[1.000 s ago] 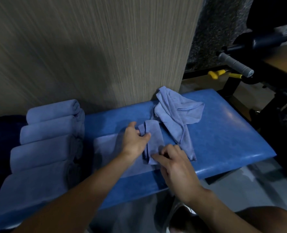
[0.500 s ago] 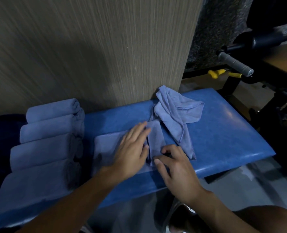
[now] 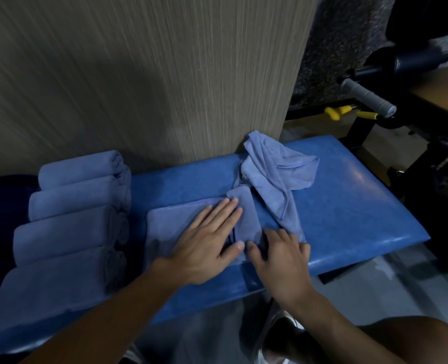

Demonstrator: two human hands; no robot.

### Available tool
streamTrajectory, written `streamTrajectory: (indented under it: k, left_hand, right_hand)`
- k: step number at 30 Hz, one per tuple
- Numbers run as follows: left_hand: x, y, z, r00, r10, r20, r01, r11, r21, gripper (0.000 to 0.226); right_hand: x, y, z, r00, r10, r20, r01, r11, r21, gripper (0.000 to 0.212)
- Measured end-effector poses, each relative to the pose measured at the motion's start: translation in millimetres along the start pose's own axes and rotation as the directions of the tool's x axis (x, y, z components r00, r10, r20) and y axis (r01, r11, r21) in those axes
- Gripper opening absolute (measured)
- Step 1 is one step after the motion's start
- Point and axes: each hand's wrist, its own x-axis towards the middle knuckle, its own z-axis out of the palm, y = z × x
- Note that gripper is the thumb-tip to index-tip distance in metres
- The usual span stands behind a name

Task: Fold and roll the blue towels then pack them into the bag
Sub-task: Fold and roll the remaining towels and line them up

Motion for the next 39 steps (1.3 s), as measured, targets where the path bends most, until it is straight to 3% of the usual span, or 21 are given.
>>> streamTrajectory:
  k: [3,9,12,14,15,16,17,19,21,24,29,32,33,35,37,39]
  left_hand:
    - [-2,-6,9,0.999,-0.019,0.048,0.011,0.986,0.165,0.081]
    - [-2,-7,12,1.0,0.023,0.007,-0.024,0.973,0.229,0.083]
    - [-3,0,5,0.996,-0.044,-0.071,0.048,0.997,0.063,0.086]
    - [1,10,0,0.934,-0.271,-0.233,0.216,0.947,-0.236,0.07]
    - [6,15,-3,0.857,-0.445,-0.26,0.307,0.846,-0.436,0.054]
    - [13,21,-9,0.775,-0.604,-0.187,0.38,0.68,-0.627,0.038]
    - [20,25,-15,0.713,-0.7,-0.029,0.431,0.471,-0.77,0.028]
    - [31,31,-27,0.653,-0.719,0.238,0.466,0.133,-0.875,0.03]
    - [38,33,-36,0.632,-0.698,0.337,0.471,0.001,-0.882,0.031]
    - [40,32,-39,0.591,-0.734,0.336,0.457,-0.04,-0.889,0.021]
    - [30,15,-31,0.535,-0.797,0.28,0.512,0.043,-0.858,0.044]
    - [22,11,-31,0.553,-0.808,0.205,0.488,0.115,-0.865,0.046]
    - [19,11,-32,0.577,-0.804,0.145,0.48,0.189,-0.857,0.047]
    - [8,7,-30,0.651,-0.756,-0.065,0.468,0.467,-0.751,0.05]
    - [-8,0,-29,0.777,-0.583,-0.237,0.379,0.734,-0.563,0.053]
    - [-24,-4,-26,0.891,-0.402,-0.212,0.273,0.847,-0.456,0.056]
  right_hand:
    - [2,-1,-2,1.0,0.004,0.02,-0.005,1.0,0.018,0.049]
    - [6,-2,-5,1.0,-0.013,0.016,0.012,0.996,0.09,0.033]
    - [7,-5,-6,0.999,-0.001,-0.032,0.008,0.975,0.22,0.027]
    - [6,-9,-8,0.994,-0.006,-0.107,0.032,0.97,0.243,0.023]
    - [6,-10,-8,0.99,-0.025,-0.138,0.057,0.97,0.235,0.02]
    - [6,-11,-8,0.987,-0.052,-0.154,0.087,0.97,0.226,0.019]
    - [5,-12,-7,0.984,-0.079,-0.159,0.113,0.968,0.223,0.024]
    - [3,-15,-6,0.976,-0.131,-0.176,0.173,0.952,0.254,0.035]
    - [0,-18,-5,0.961,-0.188,-0.204,0.242,0.928,0.282,0.043]
    - [-2,-19,-1,0.943,-0.286,-0.169,0.327,0.887,0.325,0.055]
    - [-6,-25,2,0.913,-0.385,-0.137,0.407,0.833,0.374,0.067]
    - [-8,-26,4,0.906,-0.402,-0.133,0.422,0.837,0.349,0.061]
    - [-8,-26,5,0.894,-0.428,-0.134,0.448,0.838,0.311,0.059]
    - [-9,-24,6,0.866,-0.483,-0.125,0.499,0.835,0.23,0.061]
    - [-11,-25,6,0.842,-0.531,-0.093,0.539,0.826,0.166,0.064]
    - [-14,-26,5,0.823,-0.566,-0.039,0.566,0.814,0.13,0.068]
